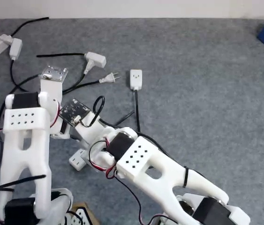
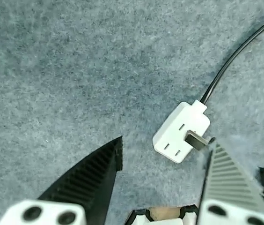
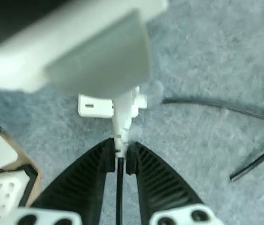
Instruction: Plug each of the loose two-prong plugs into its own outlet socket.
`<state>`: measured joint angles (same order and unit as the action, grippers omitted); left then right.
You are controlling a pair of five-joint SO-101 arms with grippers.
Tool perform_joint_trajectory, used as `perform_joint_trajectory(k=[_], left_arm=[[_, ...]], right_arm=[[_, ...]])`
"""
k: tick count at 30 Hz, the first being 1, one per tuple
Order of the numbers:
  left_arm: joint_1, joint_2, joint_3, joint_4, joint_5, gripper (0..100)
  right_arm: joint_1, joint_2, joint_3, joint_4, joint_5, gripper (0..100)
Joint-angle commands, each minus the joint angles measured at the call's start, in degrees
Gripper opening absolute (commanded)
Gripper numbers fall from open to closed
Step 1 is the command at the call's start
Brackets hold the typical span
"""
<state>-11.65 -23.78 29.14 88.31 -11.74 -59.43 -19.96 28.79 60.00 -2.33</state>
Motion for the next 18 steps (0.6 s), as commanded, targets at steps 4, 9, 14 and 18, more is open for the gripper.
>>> perform_joint_trajectory(k=[4,9,14,18], left_arm=[[0.75,-1.01,4.26,-3.69,0.26,28],[0.75,-1.01,4.26,-3.69,0.18,28],[0.75,-0.92,4.44,-3.69,0.18,28],[0.75,-0.92,6.02,-3.96,0.18,28]], right_arm=[[1.36,-1.27,-10.15,3.65,-0.09,0.8],[3.82,-1.27,-14.81,7.6,-0.09,0.8],[3.74,-1.27,-16.66,8.66,-0.44,0.8],[3.65,-1.36,-16.4,8.4,-0.35,0.8]])
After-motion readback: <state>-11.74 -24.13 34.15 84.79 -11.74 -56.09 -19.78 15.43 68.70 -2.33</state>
